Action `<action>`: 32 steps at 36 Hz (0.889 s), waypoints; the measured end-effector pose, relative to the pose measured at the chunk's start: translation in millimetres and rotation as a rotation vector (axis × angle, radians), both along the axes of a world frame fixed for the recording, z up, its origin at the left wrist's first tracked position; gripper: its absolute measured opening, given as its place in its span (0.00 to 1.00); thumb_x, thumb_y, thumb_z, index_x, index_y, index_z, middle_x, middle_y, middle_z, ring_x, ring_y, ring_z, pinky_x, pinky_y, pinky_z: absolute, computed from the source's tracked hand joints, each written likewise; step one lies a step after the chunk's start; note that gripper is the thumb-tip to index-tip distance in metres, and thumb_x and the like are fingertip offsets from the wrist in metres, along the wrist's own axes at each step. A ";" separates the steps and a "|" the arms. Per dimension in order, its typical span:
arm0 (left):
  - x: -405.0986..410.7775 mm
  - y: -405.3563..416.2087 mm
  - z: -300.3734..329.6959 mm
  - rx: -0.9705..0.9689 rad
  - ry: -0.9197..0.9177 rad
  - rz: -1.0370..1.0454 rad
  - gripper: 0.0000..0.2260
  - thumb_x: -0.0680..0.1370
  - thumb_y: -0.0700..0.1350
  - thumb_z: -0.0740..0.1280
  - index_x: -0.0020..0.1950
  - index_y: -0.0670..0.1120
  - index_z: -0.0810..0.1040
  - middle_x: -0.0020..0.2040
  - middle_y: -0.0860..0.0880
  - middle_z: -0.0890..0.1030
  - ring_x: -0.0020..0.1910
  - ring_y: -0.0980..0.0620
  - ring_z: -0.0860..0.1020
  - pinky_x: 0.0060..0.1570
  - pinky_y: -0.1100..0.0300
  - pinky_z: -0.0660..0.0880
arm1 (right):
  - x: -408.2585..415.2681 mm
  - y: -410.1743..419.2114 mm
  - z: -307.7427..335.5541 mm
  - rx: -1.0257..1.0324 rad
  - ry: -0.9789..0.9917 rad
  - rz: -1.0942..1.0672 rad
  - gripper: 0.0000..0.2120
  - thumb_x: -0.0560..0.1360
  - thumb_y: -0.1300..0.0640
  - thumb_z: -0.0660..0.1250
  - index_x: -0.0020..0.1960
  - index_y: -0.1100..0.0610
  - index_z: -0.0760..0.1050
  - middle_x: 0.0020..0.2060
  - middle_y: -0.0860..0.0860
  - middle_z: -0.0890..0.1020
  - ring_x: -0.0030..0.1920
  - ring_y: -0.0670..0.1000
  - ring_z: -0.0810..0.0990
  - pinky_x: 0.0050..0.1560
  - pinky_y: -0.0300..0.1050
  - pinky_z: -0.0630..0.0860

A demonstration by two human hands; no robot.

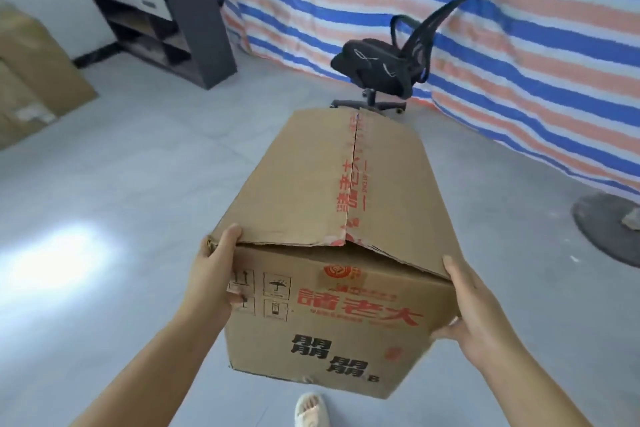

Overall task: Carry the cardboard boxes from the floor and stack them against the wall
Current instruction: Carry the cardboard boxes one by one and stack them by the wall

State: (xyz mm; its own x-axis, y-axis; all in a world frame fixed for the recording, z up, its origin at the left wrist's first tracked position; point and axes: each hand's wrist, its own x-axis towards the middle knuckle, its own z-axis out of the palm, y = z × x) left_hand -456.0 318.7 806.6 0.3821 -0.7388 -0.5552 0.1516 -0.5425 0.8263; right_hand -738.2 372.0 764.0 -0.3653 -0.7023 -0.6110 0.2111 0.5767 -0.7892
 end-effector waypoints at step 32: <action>261.4 -23.7 -5.3 -0.093 0.025 1.066 0.06 0.79 0.53 0.62 0.51 0.51 0.72 0.47 0.53 0.74 0.43 0.52 0.73 0.43 0.47 0.73 | 367.2 -302.4 20.2 -0.136 -0.008 1.096 0.14 0.81 0.46 0.57 0.63 0.46 0.74 0.50 0.47 0.81 0.48 0.50 0.79 0.42 0.63 0.79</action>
State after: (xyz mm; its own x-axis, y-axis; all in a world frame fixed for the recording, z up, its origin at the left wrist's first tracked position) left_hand -194.5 295.1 801.3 0.8448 -0.0701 -0.5305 0.5276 -0.0555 0.8477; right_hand -371.0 69.6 784.2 0.4998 -0.7046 -0.5038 -0.3557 0.3634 -0.8610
